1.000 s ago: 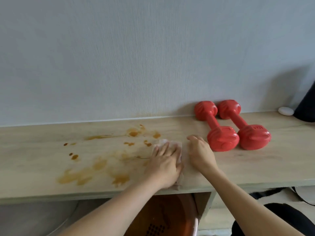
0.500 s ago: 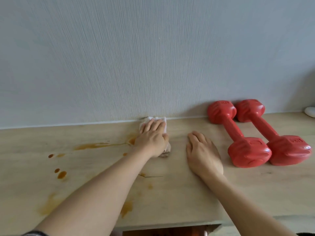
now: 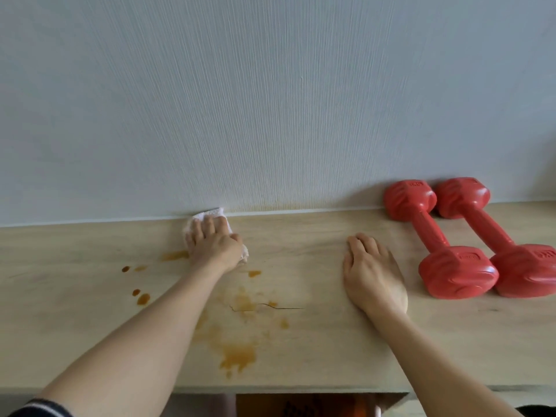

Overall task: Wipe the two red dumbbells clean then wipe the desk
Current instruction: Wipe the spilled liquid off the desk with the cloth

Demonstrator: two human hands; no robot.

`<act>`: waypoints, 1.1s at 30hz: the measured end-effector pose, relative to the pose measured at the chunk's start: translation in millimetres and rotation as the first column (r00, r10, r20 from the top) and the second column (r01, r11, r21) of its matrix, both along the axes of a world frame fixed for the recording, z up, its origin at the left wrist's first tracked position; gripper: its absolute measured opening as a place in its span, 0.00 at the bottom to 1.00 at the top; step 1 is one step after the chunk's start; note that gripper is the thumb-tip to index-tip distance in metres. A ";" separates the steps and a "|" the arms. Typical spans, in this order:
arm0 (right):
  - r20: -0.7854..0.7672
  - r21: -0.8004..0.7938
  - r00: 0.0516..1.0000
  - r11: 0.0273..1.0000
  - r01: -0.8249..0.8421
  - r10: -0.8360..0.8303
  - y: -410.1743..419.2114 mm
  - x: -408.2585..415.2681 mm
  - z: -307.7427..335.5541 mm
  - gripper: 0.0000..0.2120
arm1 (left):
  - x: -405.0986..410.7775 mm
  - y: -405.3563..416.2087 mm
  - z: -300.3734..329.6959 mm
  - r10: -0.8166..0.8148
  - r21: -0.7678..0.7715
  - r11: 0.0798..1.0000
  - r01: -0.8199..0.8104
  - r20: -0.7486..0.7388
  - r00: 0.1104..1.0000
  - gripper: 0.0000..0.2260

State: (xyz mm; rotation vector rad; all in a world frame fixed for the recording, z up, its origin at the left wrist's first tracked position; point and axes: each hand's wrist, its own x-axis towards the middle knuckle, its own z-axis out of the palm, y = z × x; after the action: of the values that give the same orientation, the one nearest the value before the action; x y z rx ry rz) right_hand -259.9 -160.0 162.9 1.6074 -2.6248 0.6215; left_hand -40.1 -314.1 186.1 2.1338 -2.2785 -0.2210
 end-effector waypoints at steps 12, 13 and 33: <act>-0.024 0.002 0.999 1.000 0.022 -0.022 1.3 4.6 6.2 0.13 | 1.2 -0.3 -7.0 -0.396 -0.029 0.918 0.395 -0.053 0.917 0.24; -0.031 -0.002 0.999 1.000 0.024 -0.024 0.4 5.7 5.8 0.13 | 13.9 -9.9 -8.1 -0.314 -0.026 0.949 0.313 -0.037 0.949 0.24; 0.076 0.083 0.997 0.996 -0.034 0.028 -30.2 43.6 14.9 0.20 | 83.0 2.0 -4.7 -0.223 -0.045 0.974 0.221 -0.059 0.973 0.24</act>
State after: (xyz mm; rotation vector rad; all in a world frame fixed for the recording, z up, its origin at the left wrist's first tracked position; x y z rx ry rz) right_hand -216.3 -190.2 177.8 1.6828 -2.7196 0.5913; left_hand 42.8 -312.1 181.5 1.8240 -2.4609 -0.2424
